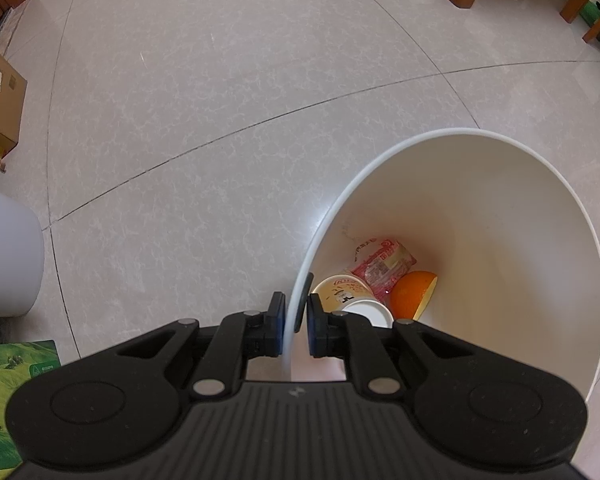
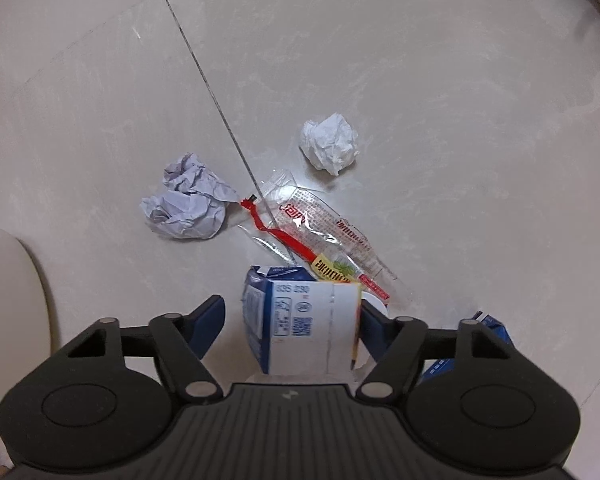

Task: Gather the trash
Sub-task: 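Lower the right gripper to the blue-and-white milk carton and grasp it, then carry the milk carton over the bin and release it with the right gripper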

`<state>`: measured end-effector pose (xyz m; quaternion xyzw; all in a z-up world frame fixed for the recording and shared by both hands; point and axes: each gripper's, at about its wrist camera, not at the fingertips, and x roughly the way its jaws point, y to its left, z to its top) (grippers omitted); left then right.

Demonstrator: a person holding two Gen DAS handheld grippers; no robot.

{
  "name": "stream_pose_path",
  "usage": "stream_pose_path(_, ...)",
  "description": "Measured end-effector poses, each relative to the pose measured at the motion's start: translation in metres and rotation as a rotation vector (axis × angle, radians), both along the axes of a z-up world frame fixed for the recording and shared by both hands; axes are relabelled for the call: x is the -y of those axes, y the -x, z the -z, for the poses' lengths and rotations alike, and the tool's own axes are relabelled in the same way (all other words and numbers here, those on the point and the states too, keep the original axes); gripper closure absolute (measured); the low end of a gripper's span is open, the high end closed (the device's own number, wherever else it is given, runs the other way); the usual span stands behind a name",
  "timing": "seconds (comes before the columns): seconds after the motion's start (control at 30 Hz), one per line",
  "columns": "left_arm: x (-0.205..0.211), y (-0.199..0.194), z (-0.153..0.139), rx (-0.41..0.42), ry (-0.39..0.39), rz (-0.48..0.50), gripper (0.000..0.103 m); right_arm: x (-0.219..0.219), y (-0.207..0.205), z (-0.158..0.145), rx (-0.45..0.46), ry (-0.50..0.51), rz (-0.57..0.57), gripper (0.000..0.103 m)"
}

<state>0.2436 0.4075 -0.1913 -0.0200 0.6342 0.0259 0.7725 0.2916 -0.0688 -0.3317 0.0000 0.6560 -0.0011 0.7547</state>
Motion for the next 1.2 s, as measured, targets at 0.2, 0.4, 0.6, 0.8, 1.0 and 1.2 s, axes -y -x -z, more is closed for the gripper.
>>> stream_pose_path(0.2, -0.001, 0.001, 0.000, 0.000, 0.002, -0.001, 0.094, -0.002, 0.001, -0.005, 0.010, 0.008, 0.004, 0.039)
stream_pose_path(0.4, 0.000, 0.001, -0.001, 0.000, 0.000, 0.001, 0.094, -0.008, 0.002, -0.035, 0.016, 0.010, -0.027, 0.039)
stream_pose_path(0.6, 0.000, 0.001, -0.001, 0.000, 0.002, -0.003, 0.094, -0.025, 0.008, -0.097, 0.035, 0.004, -0.126, 0.039)
stream_pose_path(0.8, -0.001, 0.000, -0.001, -0.001, 0.003, -0.006, 0.094, -0.062, 0.030, -0.181, 0.091, -0.052, -0.279, 0.039)
stream_pose_path(1.0, -0.002, 0.000, -0.001, -0.001, 0.004, -0.007, 0.094, -0.115, 0.059, -0.263, 0.186, -0.158, -0.451, 0.039)
stream_pose_path(1.2, -0.002, 0.000, -0.001, -0.001, 0.002, -0.005, 0.094, -0.168, 0.076, -0.301, 0.238, -0.220, -0.599, 0.039)
